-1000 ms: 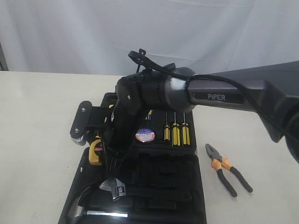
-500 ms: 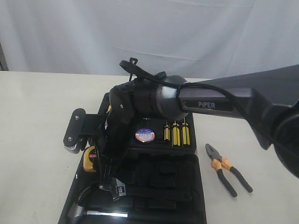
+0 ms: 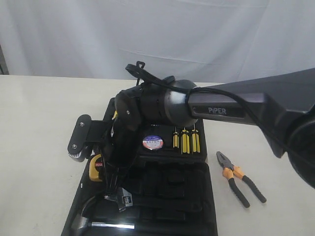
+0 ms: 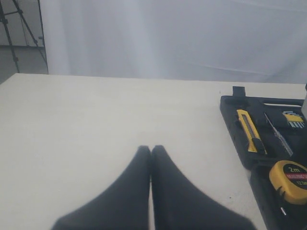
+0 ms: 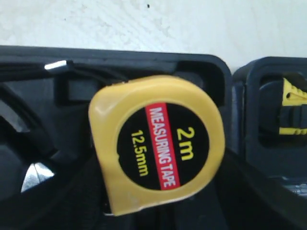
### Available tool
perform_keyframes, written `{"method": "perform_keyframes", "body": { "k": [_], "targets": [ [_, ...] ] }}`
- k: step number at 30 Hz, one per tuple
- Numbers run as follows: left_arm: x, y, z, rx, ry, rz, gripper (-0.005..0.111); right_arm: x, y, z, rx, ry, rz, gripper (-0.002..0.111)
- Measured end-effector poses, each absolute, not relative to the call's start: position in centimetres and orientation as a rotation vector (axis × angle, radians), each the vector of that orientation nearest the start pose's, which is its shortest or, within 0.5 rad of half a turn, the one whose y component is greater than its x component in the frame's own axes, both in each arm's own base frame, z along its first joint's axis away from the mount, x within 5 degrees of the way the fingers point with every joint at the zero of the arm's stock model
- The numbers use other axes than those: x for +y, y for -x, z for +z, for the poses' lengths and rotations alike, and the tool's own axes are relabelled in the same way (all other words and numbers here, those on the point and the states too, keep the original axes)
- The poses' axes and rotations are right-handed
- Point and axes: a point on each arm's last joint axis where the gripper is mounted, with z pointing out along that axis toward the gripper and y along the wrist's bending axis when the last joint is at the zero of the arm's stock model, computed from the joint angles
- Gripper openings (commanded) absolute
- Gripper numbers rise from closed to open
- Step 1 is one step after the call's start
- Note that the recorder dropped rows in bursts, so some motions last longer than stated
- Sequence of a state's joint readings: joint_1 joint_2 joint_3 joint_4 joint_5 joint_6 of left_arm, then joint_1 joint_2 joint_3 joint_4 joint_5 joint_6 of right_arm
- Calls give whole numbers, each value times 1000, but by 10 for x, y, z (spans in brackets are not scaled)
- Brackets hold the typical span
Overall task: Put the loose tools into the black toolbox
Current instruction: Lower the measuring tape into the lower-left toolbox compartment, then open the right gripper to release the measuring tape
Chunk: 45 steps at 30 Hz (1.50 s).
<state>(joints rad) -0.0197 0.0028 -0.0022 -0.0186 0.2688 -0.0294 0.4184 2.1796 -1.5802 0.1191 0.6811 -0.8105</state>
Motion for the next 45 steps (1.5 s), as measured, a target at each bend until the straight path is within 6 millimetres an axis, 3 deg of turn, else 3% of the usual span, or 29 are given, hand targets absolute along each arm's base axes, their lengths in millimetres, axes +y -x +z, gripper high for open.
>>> {"method": "perform_keyframes", "body": {
  "k": [4,19,21,24,25,27,30,34,42,45],
  "targets": [
    [-2,-55,189,1753,21,-53,0,191,-414,145,2312,1500,20,73],
    [-2,-55,189,1753,21,-53,0,190,-410,143,2376,1491,44,73],
    [-2,-55,189,1753,21,-53,0,189,-409,148,2378,1491,46,73],
    [-2,-55,189,1753,21,-53,0,192,-405,170,2348,1459,48,72],
    [-2,-55,189,1753,21,-53,0,191,-405,174,2342,1452,47,70],
    [-2,-55,189,1753,21,-53,0,193,-404,187,2326,1388,67,53],
    [-2,-55,189,1753,21,-53,0,197,-405,194,2304,1312,113,0],
    [-2,-55,189,1753,21,-53,0,203,-407,192,2330,1181,230,-1],
    [-2,-55,189,1753,21,-53,0,207,-411,146,2438,1154,278,-1],
    [-2,-55,189,1753,21,-53,0,208,-412,142,2447,1135,284,-1]
  ]
}}
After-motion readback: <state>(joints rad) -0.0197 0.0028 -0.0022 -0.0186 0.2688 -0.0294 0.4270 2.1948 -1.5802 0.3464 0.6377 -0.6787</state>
